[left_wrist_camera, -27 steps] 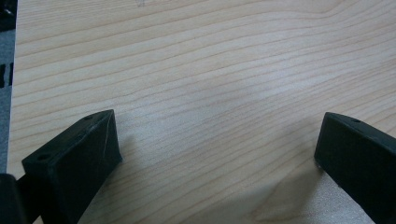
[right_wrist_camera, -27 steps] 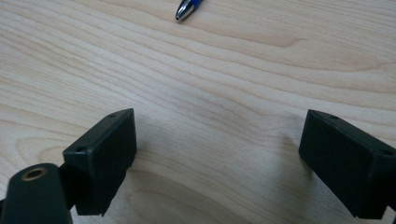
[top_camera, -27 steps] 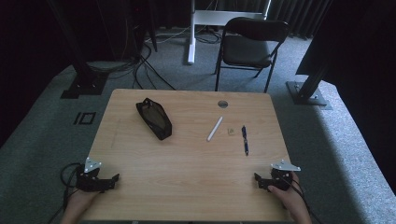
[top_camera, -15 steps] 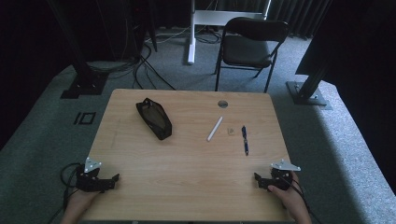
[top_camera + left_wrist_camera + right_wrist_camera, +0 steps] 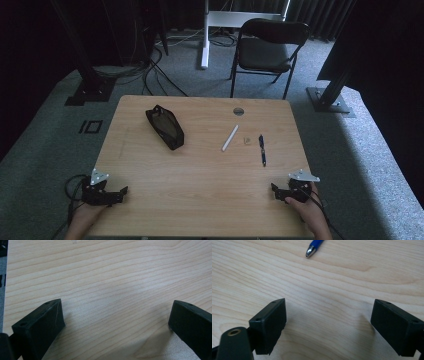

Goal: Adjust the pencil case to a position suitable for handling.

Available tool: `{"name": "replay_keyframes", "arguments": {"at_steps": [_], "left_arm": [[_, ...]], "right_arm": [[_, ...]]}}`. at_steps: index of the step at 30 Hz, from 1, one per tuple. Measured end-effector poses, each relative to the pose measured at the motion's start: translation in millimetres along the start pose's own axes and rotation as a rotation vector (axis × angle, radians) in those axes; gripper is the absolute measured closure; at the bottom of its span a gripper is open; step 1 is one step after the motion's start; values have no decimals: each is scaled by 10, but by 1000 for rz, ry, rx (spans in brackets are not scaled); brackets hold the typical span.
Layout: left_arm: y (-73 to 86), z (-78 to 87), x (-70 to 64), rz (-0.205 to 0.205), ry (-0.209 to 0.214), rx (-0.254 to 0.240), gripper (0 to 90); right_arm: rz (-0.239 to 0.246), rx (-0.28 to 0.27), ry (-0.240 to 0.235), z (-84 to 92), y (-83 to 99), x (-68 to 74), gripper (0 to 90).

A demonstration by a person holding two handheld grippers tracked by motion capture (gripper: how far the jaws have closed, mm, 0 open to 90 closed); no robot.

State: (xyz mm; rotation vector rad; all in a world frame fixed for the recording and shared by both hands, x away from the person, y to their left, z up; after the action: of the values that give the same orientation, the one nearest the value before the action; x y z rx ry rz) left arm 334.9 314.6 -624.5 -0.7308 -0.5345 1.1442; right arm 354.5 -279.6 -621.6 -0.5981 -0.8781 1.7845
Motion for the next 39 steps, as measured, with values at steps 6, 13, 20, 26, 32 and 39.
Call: {"name": "replay_keyframes", "arguments": {"at_steps": [6,13,20,26,32,39], "left_arm": [[0,0,-2,-2,2,1,1],[1,0,-2,-2,2,1,1],[1,0,-2,-3,2,1,1],[0,0,-2,-3,2,1,1],[0,0,-2,-3,2,0,1],[0,0,-2,-3,2,1,2]], "right_arm": [[-6,-16,-10,-10,-71,36,127],[10,-24,-18,-40,-156,116,129],[17,-47,-35,-64,-289,213,130],[25,-62,-48,-87,-385,292,130],[38,-70,-67,-126,-451,386,131],[51,-85,-89,-157,-542,488,133]]}}
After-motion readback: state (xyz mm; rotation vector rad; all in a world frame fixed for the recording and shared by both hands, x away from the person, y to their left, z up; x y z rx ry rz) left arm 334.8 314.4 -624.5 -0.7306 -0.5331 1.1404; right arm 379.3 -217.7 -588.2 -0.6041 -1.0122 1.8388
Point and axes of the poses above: each handheld gripper's, and its own axes: z roughly backward along the jaws, y roughly out of its underside, x roughly to its left, the point moved 10 cm from there along -z, roughly forward along the jaws, and after that the axes turned 5 degrees about -x, right-handed, at the moved point
